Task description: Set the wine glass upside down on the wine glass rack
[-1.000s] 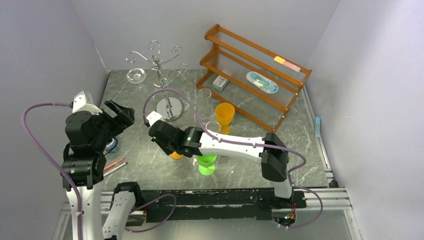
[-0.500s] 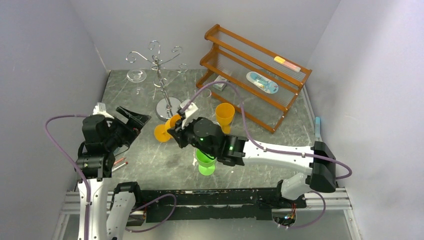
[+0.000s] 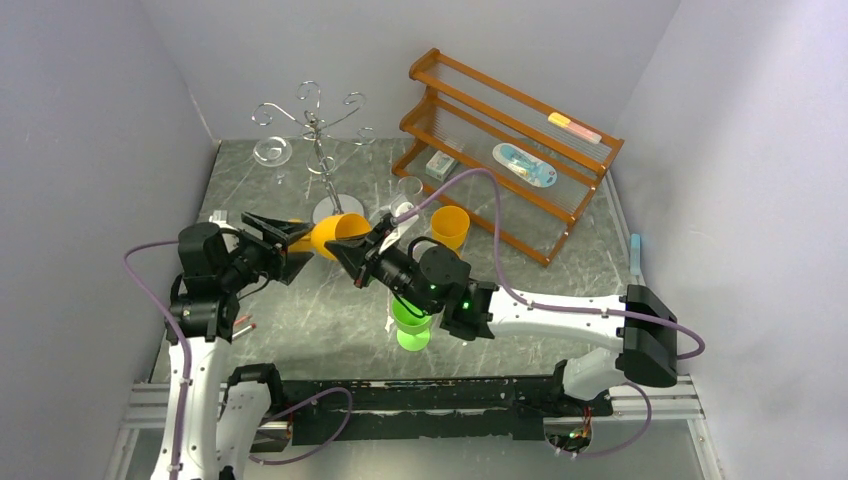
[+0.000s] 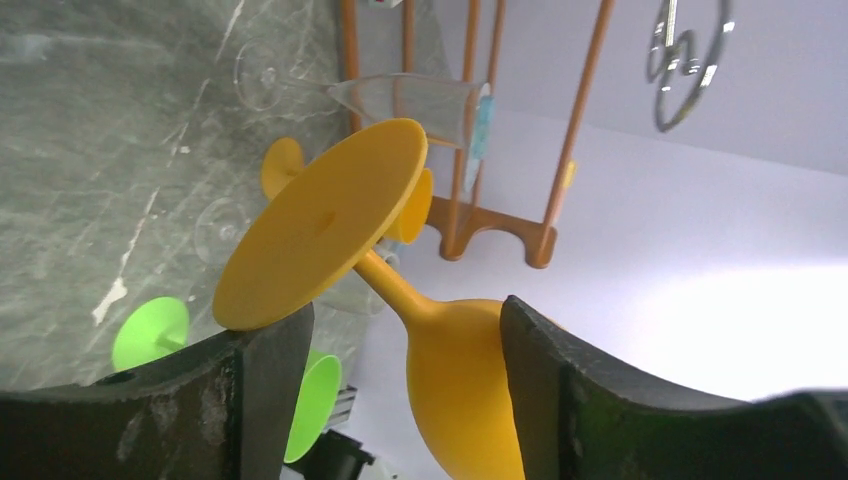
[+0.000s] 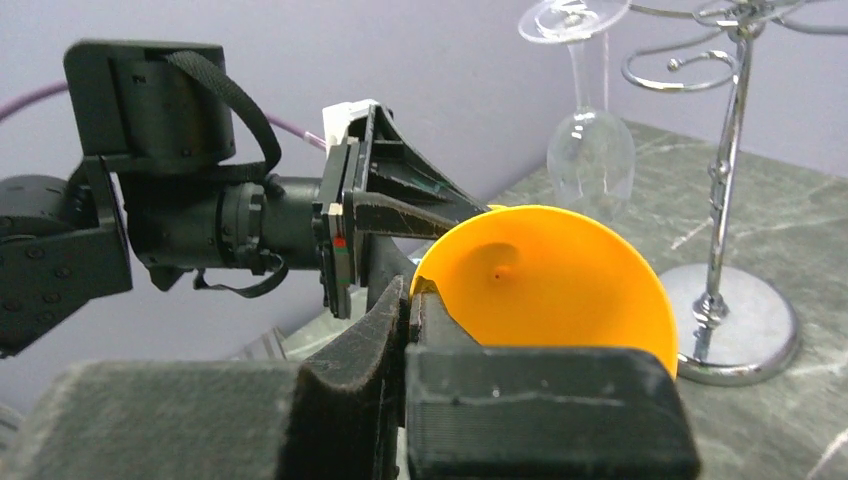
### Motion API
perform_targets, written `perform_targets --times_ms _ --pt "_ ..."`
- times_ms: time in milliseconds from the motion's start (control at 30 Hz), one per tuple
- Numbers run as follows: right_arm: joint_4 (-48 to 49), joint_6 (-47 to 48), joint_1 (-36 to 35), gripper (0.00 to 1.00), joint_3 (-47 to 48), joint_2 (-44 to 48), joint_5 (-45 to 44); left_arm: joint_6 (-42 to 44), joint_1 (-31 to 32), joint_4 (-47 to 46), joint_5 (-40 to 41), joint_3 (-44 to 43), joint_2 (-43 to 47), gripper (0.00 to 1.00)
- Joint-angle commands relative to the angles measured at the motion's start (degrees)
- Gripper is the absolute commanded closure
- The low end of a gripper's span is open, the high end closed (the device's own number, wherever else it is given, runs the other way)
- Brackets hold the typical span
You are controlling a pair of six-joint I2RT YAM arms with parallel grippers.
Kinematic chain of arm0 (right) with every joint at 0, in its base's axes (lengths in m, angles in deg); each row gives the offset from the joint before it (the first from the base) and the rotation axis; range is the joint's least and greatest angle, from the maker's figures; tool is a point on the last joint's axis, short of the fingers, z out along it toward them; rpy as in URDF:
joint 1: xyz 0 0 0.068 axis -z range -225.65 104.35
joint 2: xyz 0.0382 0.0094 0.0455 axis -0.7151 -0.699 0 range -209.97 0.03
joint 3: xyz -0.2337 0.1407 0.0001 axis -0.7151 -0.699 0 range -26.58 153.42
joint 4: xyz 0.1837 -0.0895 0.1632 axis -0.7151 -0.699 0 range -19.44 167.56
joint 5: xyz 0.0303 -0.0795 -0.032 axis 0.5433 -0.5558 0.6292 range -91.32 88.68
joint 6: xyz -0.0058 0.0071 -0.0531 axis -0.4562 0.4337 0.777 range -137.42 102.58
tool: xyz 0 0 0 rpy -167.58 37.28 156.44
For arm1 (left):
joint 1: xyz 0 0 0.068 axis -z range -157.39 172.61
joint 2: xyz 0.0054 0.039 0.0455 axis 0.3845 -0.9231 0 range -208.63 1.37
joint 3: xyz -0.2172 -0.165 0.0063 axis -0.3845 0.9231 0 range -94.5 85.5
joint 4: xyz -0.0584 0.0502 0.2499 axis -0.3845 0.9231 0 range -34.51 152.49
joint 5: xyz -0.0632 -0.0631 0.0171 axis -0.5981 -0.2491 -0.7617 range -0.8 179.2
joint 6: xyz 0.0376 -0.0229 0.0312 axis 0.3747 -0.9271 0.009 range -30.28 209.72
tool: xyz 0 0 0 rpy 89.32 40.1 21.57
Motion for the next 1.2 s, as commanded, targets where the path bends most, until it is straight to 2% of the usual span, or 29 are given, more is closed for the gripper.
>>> perform_targets --times_ms 0,133,267,500,633,767,800,967,1067,1167 --pt "10.25 -0.11 0.06 1.0 -0.9 -0.42 1.67 -8.05 -0.26 -1.82 1.15 0.66 3.03 0.32" --pt "11.97 -0.71 0.02 1.0 -1.48 -0.72 3.17 -15.0 -0.26 -2.14 4.6 2.21 6.23 0.45" --pt "13.49 -1.04 0.02 1.0 -2.82 -1.1 5.48 -20.06 -0.26 -5.04 7.61 3.3 8.45 0.65" --pt "13.73 -1.64 0.05 1.0 -4.1 -0.73 8.88 -22.31 -0.33 -10.01 6.96 5.49 7.07 0.92" --pt "13.44 -2.61 0.04 1.0 -4.9 -0.61 9.41 -21.55 -0.26 -10.0 8.25 4.68 7.56 0.95" --pt "11.21 -3.98 0.05 1.0 -5.27 -0.02 9.09 -16.5 -0.26 -8.25 9.59 3.15 6.88 0.95" --pt "10.41 -4.49 0.04 0.96 -5.29 0.34 8.91 -15.26 -0.26 -8.36 9.58 3.13 6.7 0.95" --pt "4.91 -6.64 0.08 0.57 -5.27 2.55 7.32 -10.14 -0.27 -9.46 10.28 4.73 7.76 0.95" --pt "1.7 -7.93 0.26 0.47 -5.91 4.16 6.5 -7.15 -0.26 -10.73 11.35 5.85 9.44 0.95" --pt "-0.98 -9.83 0.54 0.44 -7.05 6.65 5.9 -1.82 -0.26 -10.34 12.66 5.4 10.05 0.95"
